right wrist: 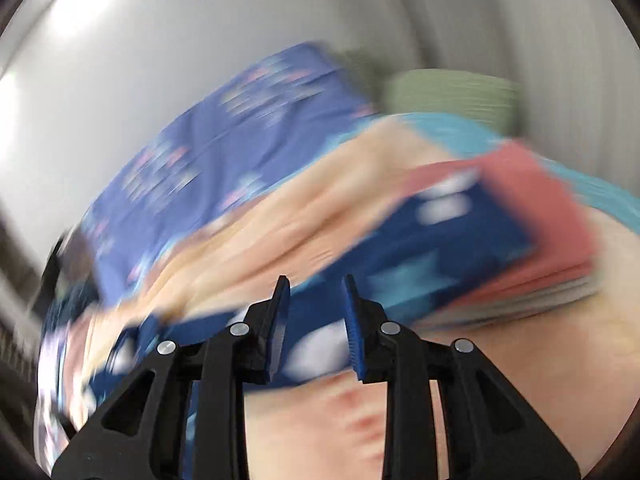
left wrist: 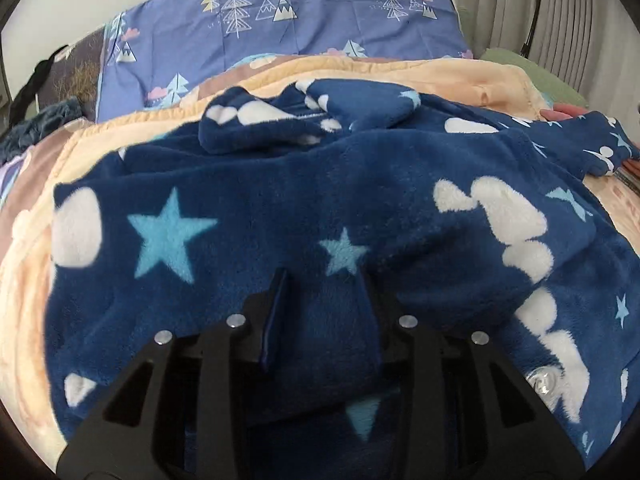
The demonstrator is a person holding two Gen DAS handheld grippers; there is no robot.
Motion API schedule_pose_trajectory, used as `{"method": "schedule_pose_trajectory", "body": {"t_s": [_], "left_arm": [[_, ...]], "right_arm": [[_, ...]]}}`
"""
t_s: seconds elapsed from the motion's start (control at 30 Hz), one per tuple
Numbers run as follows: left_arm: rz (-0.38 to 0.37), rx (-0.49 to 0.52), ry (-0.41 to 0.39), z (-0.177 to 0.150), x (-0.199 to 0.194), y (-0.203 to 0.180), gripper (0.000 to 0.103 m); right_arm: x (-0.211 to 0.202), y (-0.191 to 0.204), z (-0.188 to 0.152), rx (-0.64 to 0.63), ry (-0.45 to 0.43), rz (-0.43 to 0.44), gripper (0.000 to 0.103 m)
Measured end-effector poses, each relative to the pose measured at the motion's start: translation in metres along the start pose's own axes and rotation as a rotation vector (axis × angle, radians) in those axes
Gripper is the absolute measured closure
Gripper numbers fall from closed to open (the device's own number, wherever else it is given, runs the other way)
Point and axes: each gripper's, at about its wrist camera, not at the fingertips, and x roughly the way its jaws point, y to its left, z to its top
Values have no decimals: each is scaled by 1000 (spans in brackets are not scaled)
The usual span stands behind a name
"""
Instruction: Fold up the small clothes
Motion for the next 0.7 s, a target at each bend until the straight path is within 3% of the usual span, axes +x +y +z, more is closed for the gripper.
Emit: {"method": "schedule_pose_trajectory", "body": {"t_s": [0.1,0.2,0.33,0.43,0.5,0.63,0.67,0.7], "left_arm": [[1,1,-3,-2,1,2,67],[8,5,-4,-3,1,1,67],[7,3,-6,-6,-2,0,67],[1,-2,-8,-6,-3,0,67],[-2,-5,-9,-6,-3,1,67],[-5,-8,-10,-6,-3,2,67],[-6,-9,-10,-6,-3,2,67],[-6,-10,-11,-6,-3,2,67]], "right_arm": [[4,-71,17,214,5,-26,74],[17,-100,13,309,31,9,74],[31,-99,7,285,50,-18,68],[30,-97,5,317,59,-129,66],[29,-90,1,342,42,-93,65],[45,-83,1,298,71,-123,62],[47,-82,1,311,60,-119,64],[48,-78,2,312,47,-106,81]]}}
